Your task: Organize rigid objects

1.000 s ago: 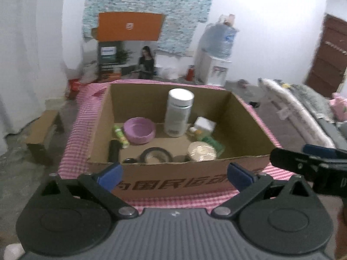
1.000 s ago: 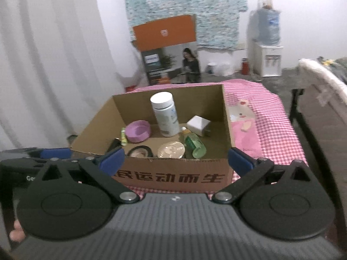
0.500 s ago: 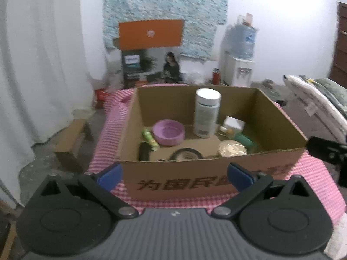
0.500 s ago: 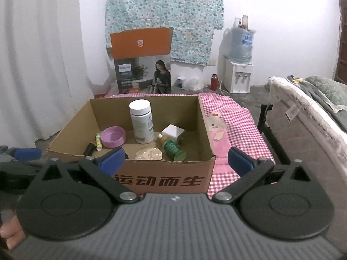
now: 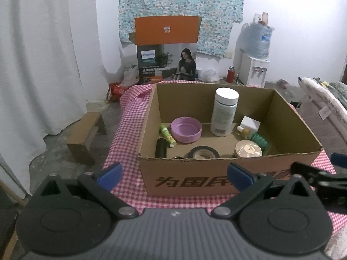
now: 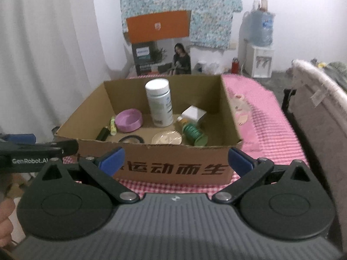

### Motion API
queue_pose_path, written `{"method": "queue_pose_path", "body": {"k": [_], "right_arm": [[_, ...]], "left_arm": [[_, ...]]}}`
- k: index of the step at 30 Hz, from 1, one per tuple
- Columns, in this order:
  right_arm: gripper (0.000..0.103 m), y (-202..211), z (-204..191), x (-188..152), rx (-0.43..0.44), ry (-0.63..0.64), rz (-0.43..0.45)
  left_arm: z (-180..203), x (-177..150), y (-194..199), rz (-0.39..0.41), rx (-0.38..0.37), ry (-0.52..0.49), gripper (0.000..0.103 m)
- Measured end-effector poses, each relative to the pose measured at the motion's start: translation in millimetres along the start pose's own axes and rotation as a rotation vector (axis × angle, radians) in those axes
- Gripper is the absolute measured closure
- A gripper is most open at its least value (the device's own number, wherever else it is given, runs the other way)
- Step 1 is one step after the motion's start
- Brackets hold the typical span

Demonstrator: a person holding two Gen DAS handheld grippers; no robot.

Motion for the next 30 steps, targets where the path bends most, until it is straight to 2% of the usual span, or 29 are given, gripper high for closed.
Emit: {"method": "queue_pose_path", "body": {"k": [3,11,30], "right_arm": [[0.001,-12,-4,0,0.010,-0.003,-0.034],[0.001,-26,-7,5,0.011,-0.005,-0.045],[0.001,-27,-5,4,0.008,-0.011,-0.058]], "left_arm": [[0,1,-1,-0.008,-0.002,-0.005,0.000],[-4,1,-11,-0.031,-0.001,-0.005,0.000],[-1,3,-14,-0.033,0.002,-0.009,0.000]]}}
Point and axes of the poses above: each gripper's, at about its wrist camera, not at the fingertips, and y roughly against the way its jaws point, z to its right, x to its top, the point moved 5 cm from there along -y, roughly the way its jaws point, and after that the axes turned 11 degrees about x, right-handed, at the moved point
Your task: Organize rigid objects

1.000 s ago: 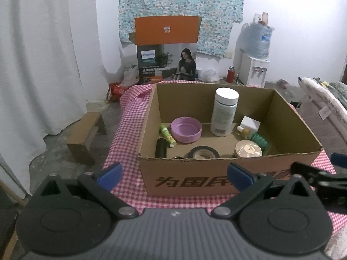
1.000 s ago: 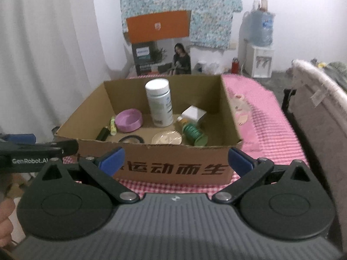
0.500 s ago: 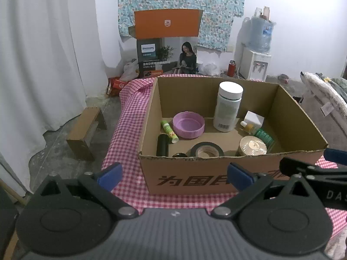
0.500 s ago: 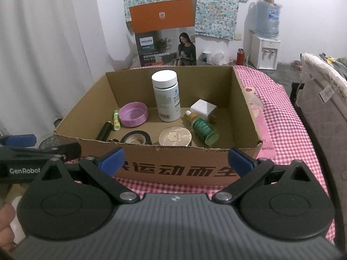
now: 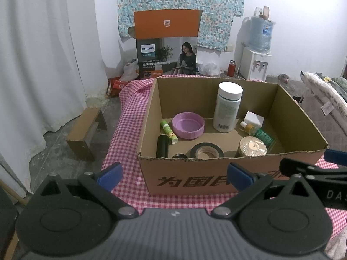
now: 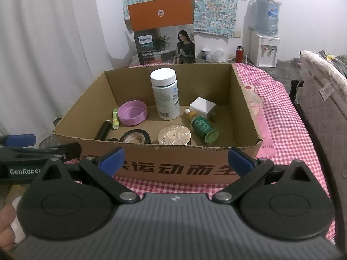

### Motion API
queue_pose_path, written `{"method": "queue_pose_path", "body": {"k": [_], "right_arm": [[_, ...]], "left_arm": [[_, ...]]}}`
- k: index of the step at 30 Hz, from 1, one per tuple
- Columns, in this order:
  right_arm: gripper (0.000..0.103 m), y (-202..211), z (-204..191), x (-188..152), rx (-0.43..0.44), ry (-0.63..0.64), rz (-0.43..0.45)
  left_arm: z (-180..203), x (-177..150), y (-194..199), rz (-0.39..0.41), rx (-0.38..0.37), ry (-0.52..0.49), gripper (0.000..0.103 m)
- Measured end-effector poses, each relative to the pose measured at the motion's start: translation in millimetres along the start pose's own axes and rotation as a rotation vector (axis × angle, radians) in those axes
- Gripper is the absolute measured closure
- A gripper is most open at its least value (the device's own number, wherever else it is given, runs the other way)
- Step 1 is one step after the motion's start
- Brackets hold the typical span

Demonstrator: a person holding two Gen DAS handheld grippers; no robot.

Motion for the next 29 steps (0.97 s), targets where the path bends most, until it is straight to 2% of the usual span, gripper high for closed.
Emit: {"method": "queue_pose_path", "body": {"k": [29], "right_arm": [[0.001,4.9,-2.7,1.7,-0.003,0.001,-0.002]], "left_arm": [[-2.9,0.6,5.3,0.004,-0.007,0.003,0.000]]}}
Point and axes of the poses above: each gripper's, at about its wrist camera, not at the fingertips, and y roughly against the way its jaws point, z to its right, x to its top, the point moved 5 cm from there along -y, roughly the way its jaws point, and after that the axes turned 11 degrees about x, right-handed, at the moved point
